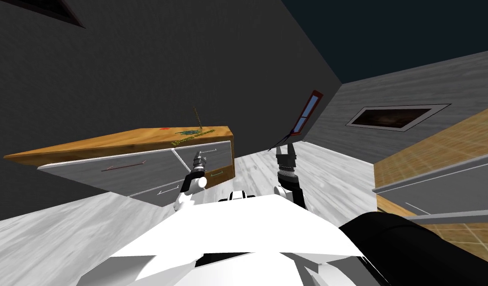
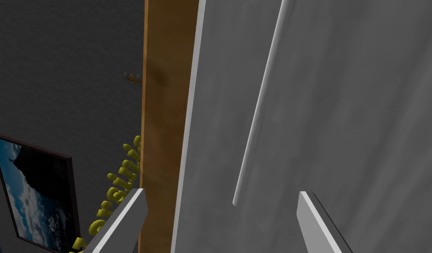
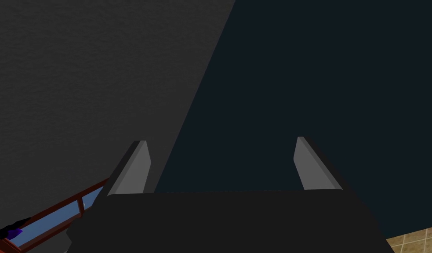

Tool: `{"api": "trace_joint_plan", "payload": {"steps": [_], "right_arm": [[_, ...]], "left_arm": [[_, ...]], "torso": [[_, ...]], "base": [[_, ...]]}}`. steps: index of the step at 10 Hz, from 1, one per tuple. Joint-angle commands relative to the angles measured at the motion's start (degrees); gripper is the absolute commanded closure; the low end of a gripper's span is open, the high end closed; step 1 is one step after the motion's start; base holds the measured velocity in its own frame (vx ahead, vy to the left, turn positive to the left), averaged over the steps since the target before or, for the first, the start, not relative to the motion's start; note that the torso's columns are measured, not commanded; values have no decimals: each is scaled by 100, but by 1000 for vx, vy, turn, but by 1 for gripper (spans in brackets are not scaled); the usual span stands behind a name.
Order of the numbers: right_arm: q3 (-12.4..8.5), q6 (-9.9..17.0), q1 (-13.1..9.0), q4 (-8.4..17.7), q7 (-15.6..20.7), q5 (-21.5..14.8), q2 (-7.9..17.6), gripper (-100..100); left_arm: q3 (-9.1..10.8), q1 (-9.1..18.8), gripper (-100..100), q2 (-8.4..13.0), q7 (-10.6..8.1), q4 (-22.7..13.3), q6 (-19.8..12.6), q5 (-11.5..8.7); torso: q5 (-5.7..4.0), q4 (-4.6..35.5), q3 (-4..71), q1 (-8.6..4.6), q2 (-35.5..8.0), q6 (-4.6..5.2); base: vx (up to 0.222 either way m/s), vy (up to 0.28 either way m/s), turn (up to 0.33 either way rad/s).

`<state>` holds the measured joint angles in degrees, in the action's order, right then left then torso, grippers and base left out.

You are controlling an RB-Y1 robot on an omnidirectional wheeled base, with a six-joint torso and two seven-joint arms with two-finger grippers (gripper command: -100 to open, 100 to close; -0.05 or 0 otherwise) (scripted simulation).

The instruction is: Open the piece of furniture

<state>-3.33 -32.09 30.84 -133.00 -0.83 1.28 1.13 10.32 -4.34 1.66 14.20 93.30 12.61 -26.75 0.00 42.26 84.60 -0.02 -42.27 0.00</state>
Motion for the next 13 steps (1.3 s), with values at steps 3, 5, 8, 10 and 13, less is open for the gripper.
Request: {"api": "trace_joint_plan", "payload": {"steps": [3, 5, 8, 10, 13], "right_arm": [[1, 1, -3, 1, 0, 0, -1, 0], [1, 1, -3, 1, 0, 0, -1, 0], [0, 0, -1, 0, 0, 0, 0, 0], [0, 0, 0, 0, 0, 0, 0, 0], [-1, 0, 2, 0, 0, 0, 1, 0]], "left_arm": [[-39, -61, 100, -13, 12, 84, 5, -17], [-39, -100, 100, -14, 41, 227, -80, -56], [-42, -95, -100, 319, 17, 166, -33, -48], [-36, -83, -100, 525, 9, 133, -9, -44], [-16, -29, -100, 503, -34, -40, 91, -16]], "torso": [[-2, 11, -22, -5, -35, -1], [-2, 7, -13, -1, -18, 0], [5, -11, 27, 20, 46, -1], [3, -5, 12, 12, 22, 0], [1, -4, 10, 6, 18, 0]], "base": [[-109, -33, 18], [-184, -57, 23], [-23, -11, -1], [63, 23, -6], [174, 50, -21]]}}
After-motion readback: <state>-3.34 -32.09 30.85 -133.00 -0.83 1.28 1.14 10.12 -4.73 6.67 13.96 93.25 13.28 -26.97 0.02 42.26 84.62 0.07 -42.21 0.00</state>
